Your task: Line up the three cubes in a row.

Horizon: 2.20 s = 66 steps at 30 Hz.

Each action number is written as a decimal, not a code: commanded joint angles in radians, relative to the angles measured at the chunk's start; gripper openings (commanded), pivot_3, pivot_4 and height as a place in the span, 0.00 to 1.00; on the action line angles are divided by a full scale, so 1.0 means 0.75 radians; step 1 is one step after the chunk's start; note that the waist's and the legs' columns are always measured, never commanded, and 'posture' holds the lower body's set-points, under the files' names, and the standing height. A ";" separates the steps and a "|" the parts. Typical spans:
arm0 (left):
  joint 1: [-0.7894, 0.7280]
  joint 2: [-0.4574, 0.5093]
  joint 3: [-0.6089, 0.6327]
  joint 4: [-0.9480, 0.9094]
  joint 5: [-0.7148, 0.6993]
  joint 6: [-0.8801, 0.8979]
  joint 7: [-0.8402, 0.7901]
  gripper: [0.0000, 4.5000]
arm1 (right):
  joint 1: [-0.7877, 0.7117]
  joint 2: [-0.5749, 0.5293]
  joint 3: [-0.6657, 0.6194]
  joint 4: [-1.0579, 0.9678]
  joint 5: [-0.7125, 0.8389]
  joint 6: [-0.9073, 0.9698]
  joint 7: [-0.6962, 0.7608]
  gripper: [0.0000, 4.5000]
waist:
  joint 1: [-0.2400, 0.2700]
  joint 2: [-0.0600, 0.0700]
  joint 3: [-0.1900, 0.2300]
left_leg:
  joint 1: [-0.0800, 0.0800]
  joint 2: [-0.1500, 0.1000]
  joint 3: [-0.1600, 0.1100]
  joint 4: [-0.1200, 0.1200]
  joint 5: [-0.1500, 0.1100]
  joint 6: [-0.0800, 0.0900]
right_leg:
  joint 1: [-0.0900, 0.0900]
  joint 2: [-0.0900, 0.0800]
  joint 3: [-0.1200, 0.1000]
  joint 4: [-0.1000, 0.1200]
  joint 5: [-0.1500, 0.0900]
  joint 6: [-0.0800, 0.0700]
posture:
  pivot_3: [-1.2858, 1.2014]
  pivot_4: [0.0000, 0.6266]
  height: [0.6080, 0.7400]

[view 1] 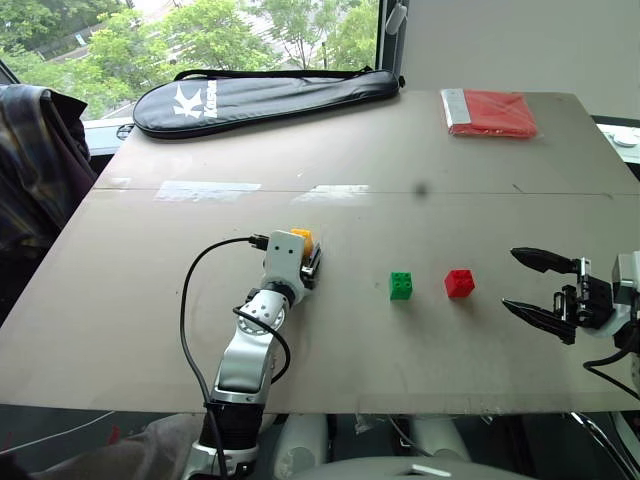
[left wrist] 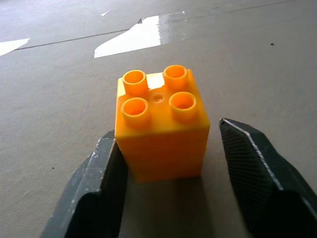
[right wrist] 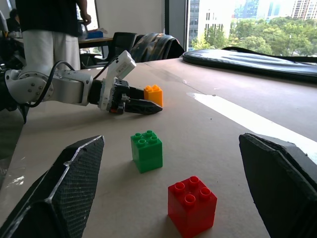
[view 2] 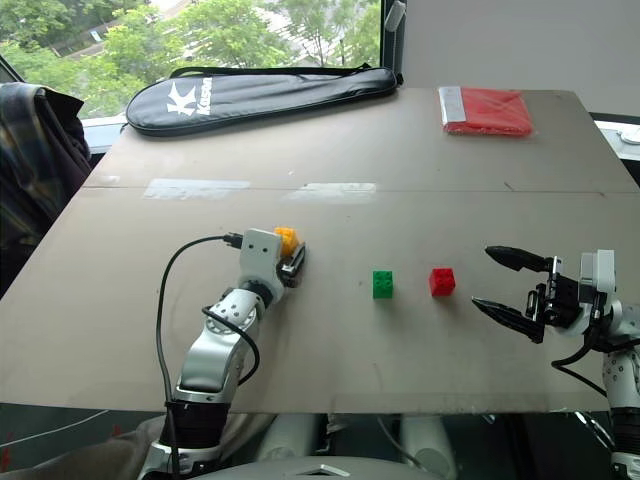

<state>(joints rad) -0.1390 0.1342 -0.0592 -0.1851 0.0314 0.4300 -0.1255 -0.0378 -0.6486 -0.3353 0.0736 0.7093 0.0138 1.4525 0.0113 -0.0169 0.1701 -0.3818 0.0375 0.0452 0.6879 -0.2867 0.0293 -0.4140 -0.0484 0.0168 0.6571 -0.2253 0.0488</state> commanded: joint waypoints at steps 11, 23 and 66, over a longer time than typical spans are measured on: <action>0.059 0.152 0.014 -0.024 -0.200 -0.134 -0.372 0.29 | -0.010 -0.024 -0.023 -0.058 0.009 0.013 -0.018 1.00 | -0.002 0.000 0.000 | 0.000 0.000 0.000 -0.001 0.000 0.000 | 0.000 0.000 0.000 0.000 -0.001 -0.001 | 0.52 0.24 0.76; -0.250 0.496 -0.220 0.436 -0.349 -0.594 -1.426 0.29 | 0.006 -0.033 -0.021 -0.054 0.001 0.018 -0.001 1.00 | 0.004 0.000 0.000 | -0.004 -0.001 0.004 0.000 0.000 0.000 | -0.002 -0.001 -0.002 -0.004 -0.001 -0.002 | 0.52 0.24 0.76; 0.119 0.659 0.077 0.040 -0.444 -0.303 -1.256 0.99 | 0.137 0.005 -0.053 0.075 -0.073 -0.095 -0.004 1.00 | -0.029 0.001 0.001 | -0.002 0.007 -0.002 -0.005 0.000 0.000 | -0.005 0.000 -0.001 0.000 0.001 0.002 | 0.52 0.24 0.76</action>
<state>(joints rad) -0.1272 0.6200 -0.0586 -0.0365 -0.2721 0.1490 -1.1384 0.0563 -0.6529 -0.3620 0.1098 0.6650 -0.0203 1.4426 -0.0101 -0.0161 0.1711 -0.3837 0.0429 0.0436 0.6846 -0.2869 0.0293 -0.4177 -0.0486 0.0163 0.6565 -0.2262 0.0480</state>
